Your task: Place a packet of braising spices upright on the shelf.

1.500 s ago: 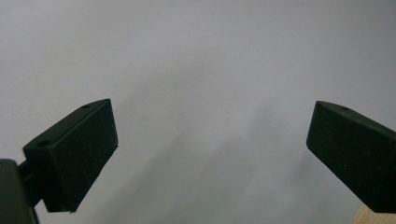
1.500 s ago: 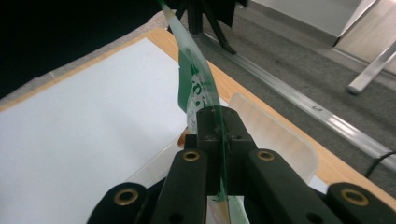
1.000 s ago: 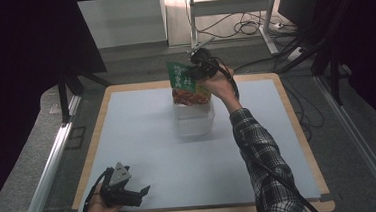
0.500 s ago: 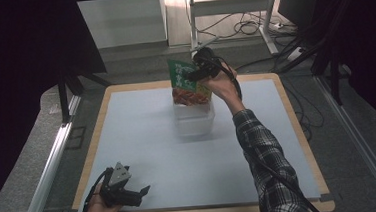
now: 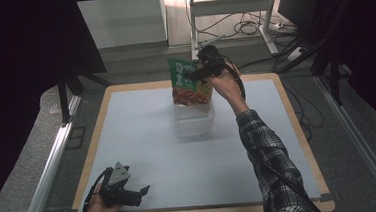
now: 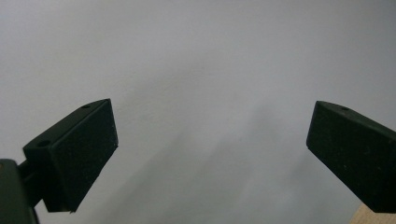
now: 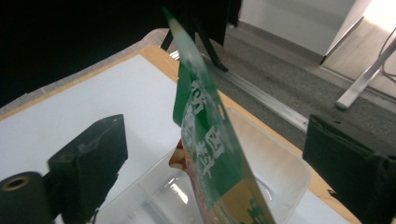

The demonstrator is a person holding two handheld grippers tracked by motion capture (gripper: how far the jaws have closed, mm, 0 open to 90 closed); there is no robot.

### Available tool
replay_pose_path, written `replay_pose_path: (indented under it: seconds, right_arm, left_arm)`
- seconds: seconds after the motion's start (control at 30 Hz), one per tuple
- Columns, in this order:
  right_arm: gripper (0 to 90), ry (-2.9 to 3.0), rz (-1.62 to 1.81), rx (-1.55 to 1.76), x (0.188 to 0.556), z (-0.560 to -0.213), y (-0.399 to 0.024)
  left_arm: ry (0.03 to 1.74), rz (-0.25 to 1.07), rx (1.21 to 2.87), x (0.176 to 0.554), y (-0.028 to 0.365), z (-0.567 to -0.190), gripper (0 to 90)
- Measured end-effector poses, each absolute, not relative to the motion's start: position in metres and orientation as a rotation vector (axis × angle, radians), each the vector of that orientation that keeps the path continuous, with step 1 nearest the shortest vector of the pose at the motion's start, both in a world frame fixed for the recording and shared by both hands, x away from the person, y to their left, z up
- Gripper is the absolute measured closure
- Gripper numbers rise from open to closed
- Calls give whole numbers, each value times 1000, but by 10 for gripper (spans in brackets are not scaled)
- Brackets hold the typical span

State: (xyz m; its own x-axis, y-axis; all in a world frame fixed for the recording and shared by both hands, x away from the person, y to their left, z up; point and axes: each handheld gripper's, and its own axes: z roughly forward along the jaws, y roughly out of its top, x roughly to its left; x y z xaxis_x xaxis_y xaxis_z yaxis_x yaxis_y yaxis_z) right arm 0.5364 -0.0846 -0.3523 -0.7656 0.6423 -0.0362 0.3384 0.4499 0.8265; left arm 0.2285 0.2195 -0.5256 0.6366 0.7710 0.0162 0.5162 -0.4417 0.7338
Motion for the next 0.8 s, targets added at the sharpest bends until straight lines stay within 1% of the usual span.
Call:
replay_pose_path:
  seconds: [0.03, 0.33, 0.8]
  right_arm:
    - [38, 2358, 1241, 836, 535, -351, -86]
    - [2, 2344, 1234, 832, 528, -345, -91]
    - [0, 2336, 1229, 819, 517, -343, -108]
  left_arm:
    - [1000, 458, 2141, 228, 220, -526, 21]
    - [999, 460, 2145, 228, 219, -526, 21]
    - [993, 460, 2151, 228, 218, -526, 23]
